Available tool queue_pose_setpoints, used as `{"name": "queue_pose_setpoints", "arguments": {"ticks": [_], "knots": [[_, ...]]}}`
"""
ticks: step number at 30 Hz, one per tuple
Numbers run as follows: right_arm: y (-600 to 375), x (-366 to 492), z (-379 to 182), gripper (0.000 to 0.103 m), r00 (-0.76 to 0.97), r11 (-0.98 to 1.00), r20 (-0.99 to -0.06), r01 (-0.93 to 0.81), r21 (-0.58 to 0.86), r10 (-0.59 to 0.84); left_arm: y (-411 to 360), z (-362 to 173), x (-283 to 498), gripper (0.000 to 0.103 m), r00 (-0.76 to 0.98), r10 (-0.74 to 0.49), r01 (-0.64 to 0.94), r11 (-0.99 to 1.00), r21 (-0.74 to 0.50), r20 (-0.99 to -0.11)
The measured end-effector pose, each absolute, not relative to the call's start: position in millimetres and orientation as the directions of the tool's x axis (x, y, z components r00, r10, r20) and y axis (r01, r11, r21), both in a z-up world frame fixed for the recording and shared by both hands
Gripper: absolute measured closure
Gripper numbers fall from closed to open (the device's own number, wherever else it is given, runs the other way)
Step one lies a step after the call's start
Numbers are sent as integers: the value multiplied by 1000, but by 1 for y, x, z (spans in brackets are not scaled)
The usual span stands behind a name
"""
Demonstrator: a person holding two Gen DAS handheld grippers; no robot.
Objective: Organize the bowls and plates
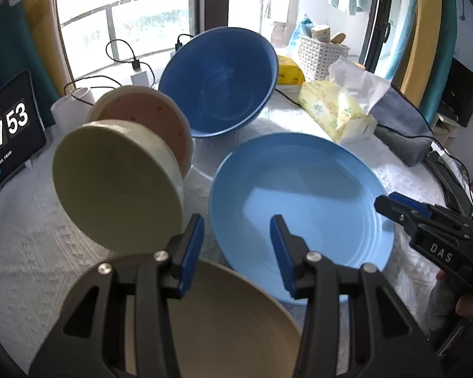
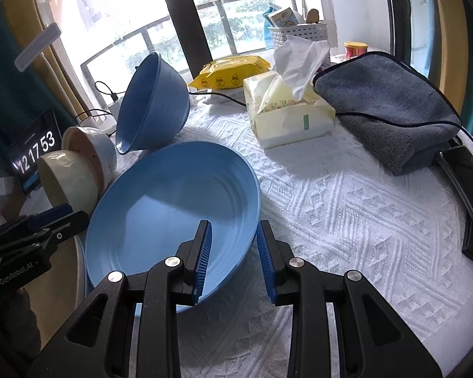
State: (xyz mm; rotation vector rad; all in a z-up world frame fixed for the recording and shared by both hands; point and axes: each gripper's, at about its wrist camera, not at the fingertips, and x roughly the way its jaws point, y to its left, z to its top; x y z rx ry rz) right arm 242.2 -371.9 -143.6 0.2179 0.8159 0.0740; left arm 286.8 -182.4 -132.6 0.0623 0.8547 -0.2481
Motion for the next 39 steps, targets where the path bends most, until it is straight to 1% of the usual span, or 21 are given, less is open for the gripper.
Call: {"name": "queue_pose_setpoints", "arguments": {"ticks": [10,23,26,31,33,39], "knots": [[-376,247,-152,71,667,972,-729,32,232,152,-181,-146,300,58,588,-153,199,979,-41,-794],[-378,250,-156,71,667,970,-730,43,241,152,-193,-153,311,58,559,-143,215,976,-23,-816],[-378,250,-157,71,663,971,-733,37,237,154,-197,-154,312,59,558,-130,221,975,-4,-820],[-374,251,-157,71,658,973,-737,25,229,157,-202,-152,310,59,559,-170,250,968,-31,-812],[-373,250,-157,71,661,977,-740,45,207,126,-205,-152,309,59,558,-175,262,965,-28,-811],[-379,247,-155,71,672,977,-734,78,200,97,-208,-152,307,60,547,-208,283,958,-55,-811]]}}
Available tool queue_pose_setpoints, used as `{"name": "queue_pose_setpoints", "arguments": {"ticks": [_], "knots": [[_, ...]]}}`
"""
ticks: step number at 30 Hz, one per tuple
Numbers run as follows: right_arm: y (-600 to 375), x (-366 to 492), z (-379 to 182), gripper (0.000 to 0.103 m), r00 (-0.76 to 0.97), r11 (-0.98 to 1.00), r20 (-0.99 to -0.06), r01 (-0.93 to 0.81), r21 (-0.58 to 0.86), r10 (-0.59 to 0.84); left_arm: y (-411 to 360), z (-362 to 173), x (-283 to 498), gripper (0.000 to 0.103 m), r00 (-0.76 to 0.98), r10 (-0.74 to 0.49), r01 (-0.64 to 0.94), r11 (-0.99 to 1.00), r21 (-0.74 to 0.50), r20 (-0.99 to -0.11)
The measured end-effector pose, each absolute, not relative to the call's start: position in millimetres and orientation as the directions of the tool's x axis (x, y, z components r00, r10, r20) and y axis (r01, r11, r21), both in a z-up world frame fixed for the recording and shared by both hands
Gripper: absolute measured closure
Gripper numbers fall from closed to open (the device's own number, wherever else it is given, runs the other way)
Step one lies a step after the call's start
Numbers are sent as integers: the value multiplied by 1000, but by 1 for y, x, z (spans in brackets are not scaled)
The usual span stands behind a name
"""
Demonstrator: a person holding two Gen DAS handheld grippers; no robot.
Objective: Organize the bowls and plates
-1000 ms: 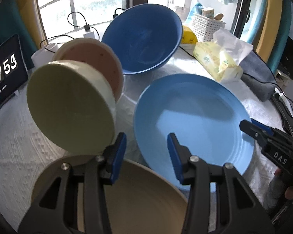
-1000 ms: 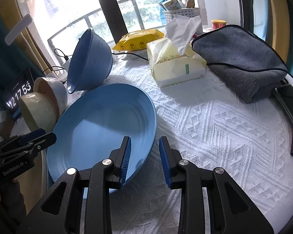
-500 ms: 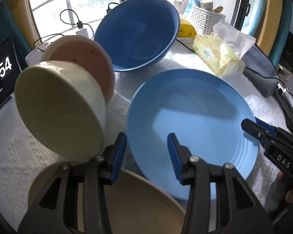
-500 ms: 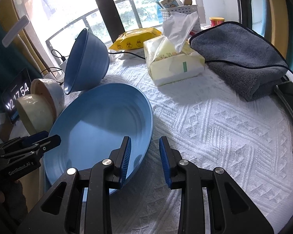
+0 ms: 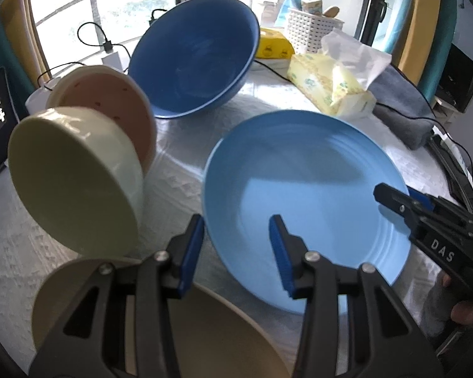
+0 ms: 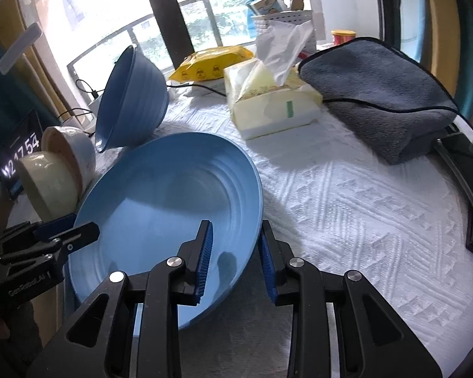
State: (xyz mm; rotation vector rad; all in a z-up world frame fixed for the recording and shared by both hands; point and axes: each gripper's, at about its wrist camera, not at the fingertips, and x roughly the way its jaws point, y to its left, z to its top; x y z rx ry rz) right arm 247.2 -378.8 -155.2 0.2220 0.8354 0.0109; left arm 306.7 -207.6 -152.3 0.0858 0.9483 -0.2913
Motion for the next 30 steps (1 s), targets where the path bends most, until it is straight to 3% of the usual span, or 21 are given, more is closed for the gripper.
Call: {"name": "queue_pose_setpoints", "arguments": {"ticks": [30], "knots": [[-375,214,-128,71,718,981,-694,90,170,55,-190,-118,265,65,624,-296,306,944,-122,-723]]}}
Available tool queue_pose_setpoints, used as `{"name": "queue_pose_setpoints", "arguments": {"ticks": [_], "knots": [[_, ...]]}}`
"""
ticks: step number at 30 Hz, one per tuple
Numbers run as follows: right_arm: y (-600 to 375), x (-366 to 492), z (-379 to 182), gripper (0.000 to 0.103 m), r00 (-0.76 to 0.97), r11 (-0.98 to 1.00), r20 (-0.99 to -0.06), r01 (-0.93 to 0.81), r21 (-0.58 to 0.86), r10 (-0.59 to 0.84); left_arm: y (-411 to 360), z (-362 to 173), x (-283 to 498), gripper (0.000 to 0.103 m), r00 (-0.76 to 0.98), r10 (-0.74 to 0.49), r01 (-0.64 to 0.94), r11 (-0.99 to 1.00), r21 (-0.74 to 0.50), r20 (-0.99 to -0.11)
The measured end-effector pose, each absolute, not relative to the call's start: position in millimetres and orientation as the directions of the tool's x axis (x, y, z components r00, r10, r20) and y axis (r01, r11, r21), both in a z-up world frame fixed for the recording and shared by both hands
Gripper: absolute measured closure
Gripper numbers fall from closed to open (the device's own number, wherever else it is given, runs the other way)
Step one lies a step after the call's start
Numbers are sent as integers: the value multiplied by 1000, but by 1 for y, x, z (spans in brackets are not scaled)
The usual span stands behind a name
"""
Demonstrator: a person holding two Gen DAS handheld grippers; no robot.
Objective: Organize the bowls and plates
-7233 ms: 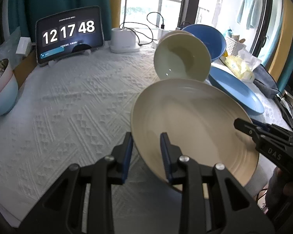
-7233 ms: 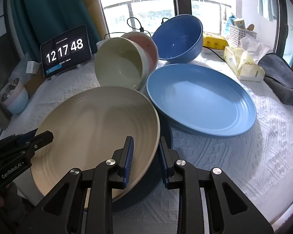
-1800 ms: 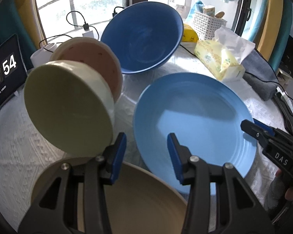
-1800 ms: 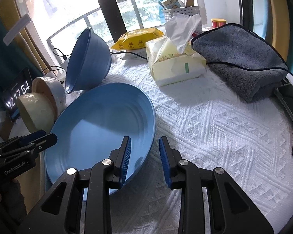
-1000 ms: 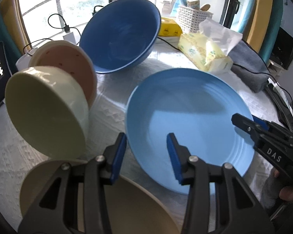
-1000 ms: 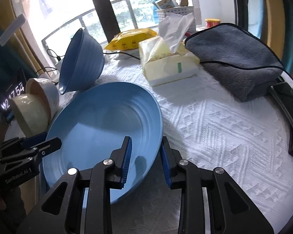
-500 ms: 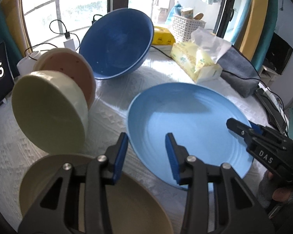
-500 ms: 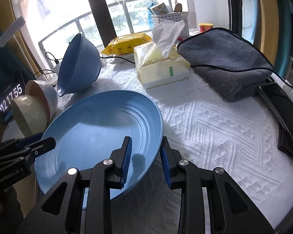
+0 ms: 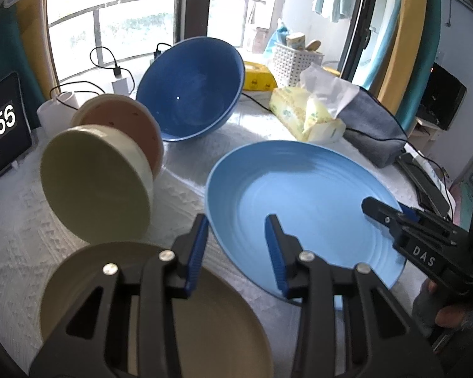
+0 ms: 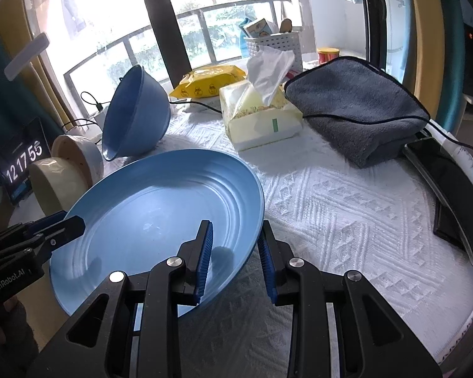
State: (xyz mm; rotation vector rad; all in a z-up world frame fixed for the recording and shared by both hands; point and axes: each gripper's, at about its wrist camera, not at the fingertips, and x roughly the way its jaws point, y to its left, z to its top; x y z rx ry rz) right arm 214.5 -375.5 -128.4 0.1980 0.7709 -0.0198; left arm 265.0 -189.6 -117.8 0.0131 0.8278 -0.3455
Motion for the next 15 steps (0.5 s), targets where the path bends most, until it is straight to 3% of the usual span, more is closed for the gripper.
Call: {"name": "queue_pose_setpoints", "arguments": {"ticks": [15], "knots": [[-358,192,-112,71,739,984,-672,81,160,48,-169,-100,240,65,662,-321,308,940,-144,-677]]}}
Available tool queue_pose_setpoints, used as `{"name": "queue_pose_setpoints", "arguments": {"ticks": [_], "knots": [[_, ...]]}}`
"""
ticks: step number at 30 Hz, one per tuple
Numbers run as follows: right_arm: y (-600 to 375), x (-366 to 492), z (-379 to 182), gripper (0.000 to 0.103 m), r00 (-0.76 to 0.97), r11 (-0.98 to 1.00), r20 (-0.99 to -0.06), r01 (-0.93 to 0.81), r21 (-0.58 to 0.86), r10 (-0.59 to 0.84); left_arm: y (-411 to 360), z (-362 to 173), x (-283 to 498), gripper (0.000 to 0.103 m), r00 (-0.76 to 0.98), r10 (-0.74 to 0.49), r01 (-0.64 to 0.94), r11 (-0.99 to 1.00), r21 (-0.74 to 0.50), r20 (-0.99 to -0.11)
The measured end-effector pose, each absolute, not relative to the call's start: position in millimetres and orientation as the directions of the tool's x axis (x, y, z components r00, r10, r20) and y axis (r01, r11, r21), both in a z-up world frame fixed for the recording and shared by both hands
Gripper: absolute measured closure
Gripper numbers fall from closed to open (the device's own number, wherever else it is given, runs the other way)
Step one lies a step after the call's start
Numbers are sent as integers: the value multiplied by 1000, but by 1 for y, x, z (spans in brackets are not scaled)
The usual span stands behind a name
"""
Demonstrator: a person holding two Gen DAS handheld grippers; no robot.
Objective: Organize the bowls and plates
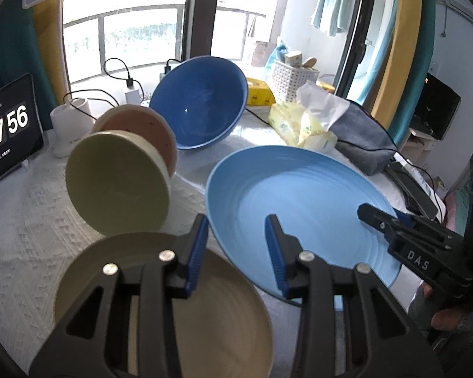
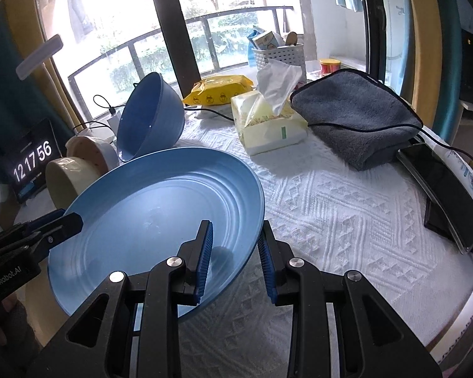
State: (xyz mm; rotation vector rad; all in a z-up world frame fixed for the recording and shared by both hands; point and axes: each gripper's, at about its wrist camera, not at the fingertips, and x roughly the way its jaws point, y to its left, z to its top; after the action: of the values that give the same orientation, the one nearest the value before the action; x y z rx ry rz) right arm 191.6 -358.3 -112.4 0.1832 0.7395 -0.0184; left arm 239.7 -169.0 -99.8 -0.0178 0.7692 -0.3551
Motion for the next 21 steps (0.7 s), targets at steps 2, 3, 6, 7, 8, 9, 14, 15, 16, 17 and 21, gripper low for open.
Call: {"name": "queue_pose_setpoints", "arguments": {"ticks": [2,3,6,7,8,9,14,15,16,17,21], "knots": [[-356,189,-110,71,743,985,-668,79,156,46,-166,-99,237,65,664,-324,307,940,-150,-673],[-355,188,-108,71,745,985,-666,78,154,45,-165,-98,236,65,665,-325,306,940,-152,-672],[-350,184,-104,71,750,986,-660,75,147,41,-159,-96,231,65,666,-333,303,939,-165,-668],[-350,183,-104,71,751,987,-659,74,146,41,-157,-96,230,65,667,-333,301,939,-168,-666],[-349,182,-103,71,752,987,-658,72,145,41,-156,-96,229,65,669,-333,300,939,-168,-665],[-347,181,-102,71,753,987,-657,70,142,41,-154,-95,227,65,671,-332,299,939,-168,-663],[-340,176,-100,72,754,989,-655,61,136,44,-146,-94,221,65,678,-331,292,941,-174,-657],[-337,176,-99,71,754,989,-655,59,135,44,-144,-94,219,65,679,-331,290,941,-175,-656],[-336,175,-98,71,754,989,-655,57,133,45,-141,-93,218,65,680,-331,288,941,-178,-654],[-333,174,-97,71,755,990,-654,54,132,46,-139,-93,217,65,680,-331,286,941,-180,-654],[-327,171,-96,71,756,991,-653,45,126,49,-132,-93,212,65,683,-332,277,942,-189,-650]]}}
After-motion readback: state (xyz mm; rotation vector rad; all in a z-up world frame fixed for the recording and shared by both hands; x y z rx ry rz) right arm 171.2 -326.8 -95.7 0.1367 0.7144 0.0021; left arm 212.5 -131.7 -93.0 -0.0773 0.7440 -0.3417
